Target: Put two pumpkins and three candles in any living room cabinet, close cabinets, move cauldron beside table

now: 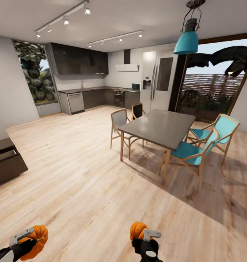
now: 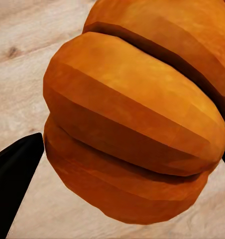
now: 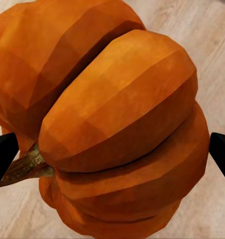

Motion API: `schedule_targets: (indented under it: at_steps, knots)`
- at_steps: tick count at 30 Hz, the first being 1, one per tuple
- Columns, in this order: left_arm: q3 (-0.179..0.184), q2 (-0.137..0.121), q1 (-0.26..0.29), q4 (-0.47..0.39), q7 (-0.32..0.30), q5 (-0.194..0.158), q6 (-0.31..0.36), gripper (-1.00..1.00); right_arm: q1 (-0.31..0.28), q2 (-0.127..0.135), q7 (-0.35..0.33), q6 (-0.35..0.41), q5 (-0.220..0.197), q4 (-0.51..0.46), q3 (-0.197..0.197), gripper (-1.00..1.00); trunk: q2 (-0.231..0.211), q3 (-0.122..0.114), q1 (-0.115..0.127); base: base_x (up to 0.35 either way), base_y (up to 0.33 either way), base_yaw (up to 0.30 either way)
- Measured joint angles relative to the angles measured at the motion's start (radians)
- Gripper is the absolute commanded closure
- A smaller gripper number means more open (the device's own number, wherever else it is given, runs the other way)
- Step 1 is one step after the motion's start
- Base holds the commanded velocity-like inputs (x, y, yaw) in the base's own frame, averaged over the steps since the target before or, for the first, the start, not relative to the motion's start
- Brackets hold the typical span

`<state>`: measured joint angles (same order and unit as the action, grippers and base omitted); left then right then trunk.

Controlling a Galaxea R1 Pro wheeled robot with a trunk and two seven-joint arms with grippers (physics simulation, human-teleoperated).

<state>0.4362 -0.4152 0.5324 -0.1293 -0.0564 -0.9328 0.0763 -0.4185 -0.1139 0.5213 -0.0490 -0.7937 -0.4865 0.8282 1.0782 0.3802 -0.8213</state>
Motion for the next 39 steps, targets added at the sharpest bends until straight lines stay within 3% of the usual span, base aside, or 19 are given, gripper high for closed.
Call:
schedule_targets:
  at_steps: [39]
  knots:
    - [0.000,-0.001,0.000,0.000,0.000,0.000,0.001,1.00,0.000,0.000,-0.001,-0.010,0.004,0.010,0.001,1.00,0.000,0.000,0.000,0.200,0.242,0.282]
